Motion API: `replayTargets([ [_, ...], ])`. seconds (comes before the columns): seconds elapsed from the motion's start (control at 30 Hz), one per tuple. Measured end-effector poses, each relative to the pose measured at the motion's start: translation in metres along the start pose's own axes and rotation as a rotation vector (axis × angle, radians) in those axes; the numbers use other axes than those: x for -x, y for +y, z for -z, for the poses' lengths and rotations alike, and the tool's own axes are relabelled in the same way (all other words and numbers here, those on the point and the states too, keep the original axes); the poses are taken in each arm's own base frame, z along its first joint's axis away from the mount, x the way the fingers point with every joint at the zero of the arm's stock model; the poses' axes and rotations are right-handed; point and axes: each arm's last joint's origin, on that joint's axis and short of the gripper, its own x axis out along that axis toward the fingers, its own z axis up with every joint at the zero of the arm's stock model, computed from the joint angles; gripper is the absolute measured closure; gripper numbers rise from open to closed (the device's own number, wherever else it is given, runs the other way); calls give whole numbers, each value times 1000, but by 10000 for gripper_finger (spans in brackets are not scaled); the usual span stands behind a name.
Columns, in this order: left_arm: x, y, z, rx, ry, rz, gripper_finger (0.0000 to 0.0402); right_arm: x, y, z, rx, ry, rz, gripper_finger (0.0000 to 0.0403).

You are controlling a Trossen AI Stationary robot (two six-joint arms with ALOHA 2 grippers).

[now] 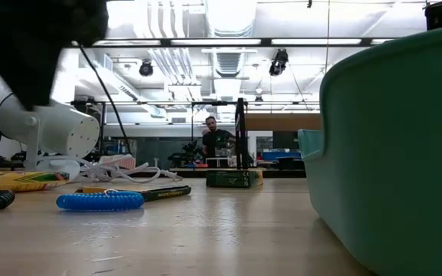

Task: Pick & Place Office Desk Supplies
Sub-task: Put the red rubber band into the blue bin

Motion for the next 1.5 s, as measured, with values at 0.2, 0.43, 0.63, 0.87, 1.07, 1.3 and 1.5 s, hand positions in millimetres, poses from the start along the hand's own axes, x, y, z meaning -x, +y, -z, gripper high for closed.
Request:
replayTargets([
  [0.2, 18, 23, 5, -29, 45, -93, 245, 0, 0, 0, 0, 0, 0, 394],
  [0.43, 23, 36, 14, -147, 87, -135, 246, 0, 0, 0, 0, 0, 0, 394],
  [0.63, 15, 56, 25, -137, 205, -269, 246, 0, 0, 0, 0, 0, 0, 394],
  [0.87, -7, 80, 30, -217, 217, -411, 246, 0, 0, 0, 0, 0, 0, 394],
  [1.07, -32, 100, 31, -266, 222, -465, 246, 0, 0, 0, 0, 0, 0, 394],
  [1.3, -54, 119, 33, -328, 217, -376, 246, 0, 0, 0, 0, 0, 0, 394],
  [1.5, -49, 120, 31, -382, 211, -365, 246, 0, 0, 0, 0, 0, 0, 394],
])
